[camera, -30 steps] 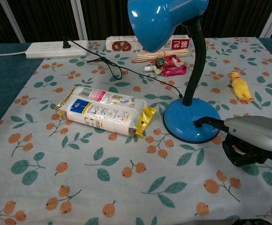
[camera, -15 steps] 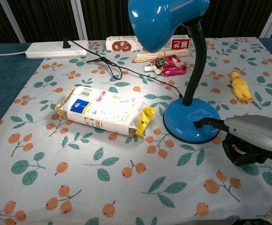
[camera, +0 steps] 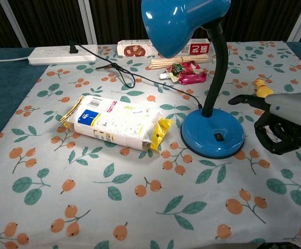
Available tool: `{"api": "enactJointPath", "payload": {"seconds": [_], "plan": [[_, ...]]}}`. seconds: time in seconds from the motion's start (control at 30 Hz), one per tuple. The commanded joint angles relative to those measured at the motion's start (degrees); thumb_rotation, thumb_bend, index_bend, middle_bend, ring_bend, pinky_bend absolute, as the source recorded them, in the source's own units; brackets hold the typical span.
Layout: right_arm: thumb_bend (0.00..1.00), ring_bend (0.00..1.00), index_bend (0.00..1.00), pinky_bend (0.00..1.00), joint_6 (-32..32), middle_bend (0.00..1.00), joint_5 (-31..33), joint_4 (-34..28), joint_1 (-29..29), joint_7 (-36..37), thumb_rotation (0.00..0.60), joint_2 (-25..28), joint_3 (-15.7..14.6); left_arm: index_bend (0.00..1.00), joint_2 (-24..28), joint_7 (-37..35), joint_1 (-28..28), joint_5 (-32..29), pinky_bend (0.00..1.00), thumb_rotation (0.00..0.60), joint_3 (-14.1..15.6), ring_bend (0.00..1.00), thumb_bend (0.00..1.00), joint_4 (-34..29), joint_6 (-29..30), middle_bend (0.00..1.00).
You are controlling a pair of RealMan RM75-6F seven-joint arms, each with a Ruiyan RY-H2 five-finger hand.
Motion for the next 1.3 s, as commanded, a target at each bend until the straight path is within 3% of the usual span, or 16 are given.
{"api": "enactJointPath", "payload": {"seconds": [0.03, 0.1, 0.17, 0.27, 0.43, 0.73, 0.97, 1.3], "plan": [[0.57, 0.69, 0.00, 0.64, 2.6, 0.60, -1.4, -4.2, -1.3, 0.5, 0.600, 4.7, 0.6, 0.03, 0.0, 0.1, 0.0, 0.0, 0.00, 0.600, 0.0, 0.01, 0.27, 0.0, 0.1, 0.00], [0.51, 0.63, 0.00, 0.51, 4.5, 0.54, -2.2, -6.4, -2.2, 0.9, 0.600, 7.4, 1.0, 0.03, 0.0, 0.2, 0.0, 0.0, 0.00, 0.600, 0.0, 0.01, 0.27, -0.1, 0.1, 0.00], [0.43, 0.51, 0.00, 0.32, 5.9, 0.44, -2.8, -7.9, -3.0, 1.3, 0.600, 9.8, 1.1, 0.03, -0.1, 0.2, 0.0, 0.0, 0.00, 0.600, 0.0, 0.01, 0.27, -0.1, 0.1, 0.00], [0.38, 0.33, 0.00, 0.18, 7.8, 0.28, -3.6, -9.6, -4.4, 2.2, 0.600, 13.8, 1.2, 0.03, -0.1, 0.3, 0.1, 0.1, 0.00, 0.600, 0.0, 0.01, 0.27, -0.1, 0.1, 0.00], [0.33, 0.18, 0.00, 0.16, 13.1, 0.10, -6.8, -9.7, -8.2, 7.4, 0.600, 20.4, 1.3, 0.03, -0.1, 0.5, 0.1, 0.1, 0.00, 0.600, 0.0, 0.01, 0.27, -0.1, 0.2, 0.00], [0.31, 0.14, 0.00, 0.15, 20.7, 0.05, -14.5, -3.3, -15.6, 17.2, 0.600, 27.2, -1.4, 0.03, -0.4, 1.4, 0.2, 0.2, 0.00, 0.600, 0.0, 0.01, 0.27, -0.1, 0.6, 0.00], [0.31, 0.13, 0.00, 0.15, 23.8, 0.05, -16.0, 0.9, -19.4, 18.3, 0.600, 27.8, -3.2, 0.03, -0.3, 1.4, 0.1, 0.3, 0.00, 0.600, -0.2, 0.01, 0.27, -0.1, 0.8, 0.00], [0.31, 0.13, 0.00, 0.15, 25.7, 0.05, -19.4, 8.3, -22.4, 19.9, 0.600, 23.3, -4.7, 0.03, -0.3, 0.1, 0.2, 1.1, 0.00, 0.600, -0.3, 0.01, 0.27, 0.1, 1.5, 0.00]]}}
